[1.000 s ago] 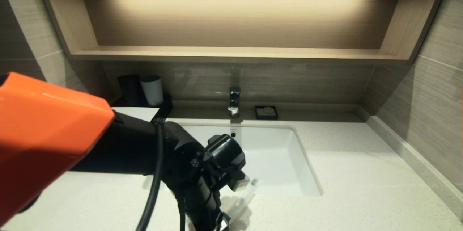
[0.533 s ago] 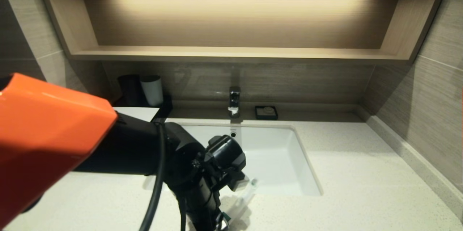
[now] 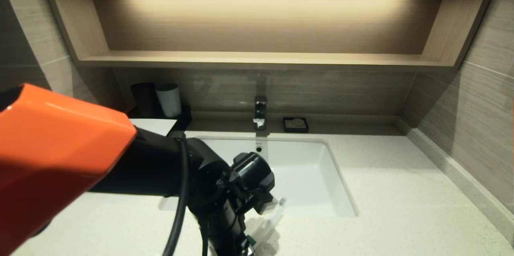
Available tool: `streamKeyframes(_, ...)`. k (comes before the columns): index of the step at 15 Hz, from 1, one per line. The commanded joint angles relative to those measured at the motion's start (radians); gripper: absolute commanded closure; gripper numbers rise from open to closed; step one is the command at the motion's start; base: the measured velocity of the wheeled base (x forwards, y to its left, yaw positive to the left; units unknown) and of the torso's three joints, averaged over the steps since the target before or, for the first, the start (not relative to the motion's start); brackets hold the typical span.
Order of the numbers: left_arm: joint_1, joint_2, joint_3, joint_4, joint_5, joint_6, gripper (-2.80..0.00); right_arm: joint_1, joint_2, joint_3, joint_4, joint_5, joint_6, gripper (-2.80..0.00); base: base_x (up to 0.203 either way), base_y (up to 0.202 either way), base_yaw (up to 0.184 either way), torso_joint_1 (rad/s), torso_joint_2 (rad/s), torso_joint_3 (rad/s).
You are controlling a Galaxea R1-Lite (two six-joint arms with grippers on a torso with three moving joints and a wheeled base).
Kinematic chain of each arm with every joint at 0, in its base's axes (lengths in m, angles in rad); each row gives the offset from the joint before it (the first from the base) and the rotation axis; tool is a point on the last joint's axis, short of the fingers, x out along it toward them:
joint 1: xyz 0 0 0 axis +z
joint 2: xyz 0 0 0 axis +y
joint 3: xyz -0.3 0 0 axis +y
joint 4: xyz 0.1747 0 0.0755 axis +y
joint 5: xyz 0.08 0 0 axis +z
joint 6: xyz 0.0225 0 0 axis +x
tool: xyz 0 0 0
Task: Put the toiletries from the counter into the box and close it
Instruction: Pick up the bathroom toiletry
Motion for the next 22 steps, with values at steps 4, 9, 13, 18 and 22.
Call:
streamKeyframes(4, -0.006, 0.002, 0.001, 0.004, 0.016, 0.000, -2.80, 0.000, 0.000, 0.000, 0.000, 0.000, 0.000, 0.00, 0.000, 0.000, 0.000, 0.000, 0.00, 0.000)
streamKeyframes(9, -0.007, 0.012, 0.001, 0.005, 0.019, 0.000, -2.80, 0.000, 0.000, 0.000, 0.000, 0.000, 0.000, 0.00, 0.000, 0.000, 0.000, 0.000, 0.00, 0.000)
streamKeyframes(13, -0.007, 0.012, 0.001, 0.004, 0.020, -0.001, -2.80, 0.002, 0.001, 0.000, 0.000, 0.000, 0.000, 0.00, 0.000, 0.000, 0.000, 0.000, 0.00, 0.000)
streamKeyframes(18, -0.007, 0.012, 0.001, -0.007, 0.019, -0.001, 0.00, 0.000, 0.000, 0.000, 0.000, 0.000, 0.000, 0.00, 0.000, 0.000, 0.000, 0.000, 0.00, 0.000)
streamKeyframes(22, -0.007, 0.006, 0.000, -0.007, 0.021, -0.001, 0.00, 0.000, 0.001, 0.000, 0.000, 0.000, 0.000, 0.00, 0.000, 0.000, 0.000, 0.000, 0.00, 0.000)
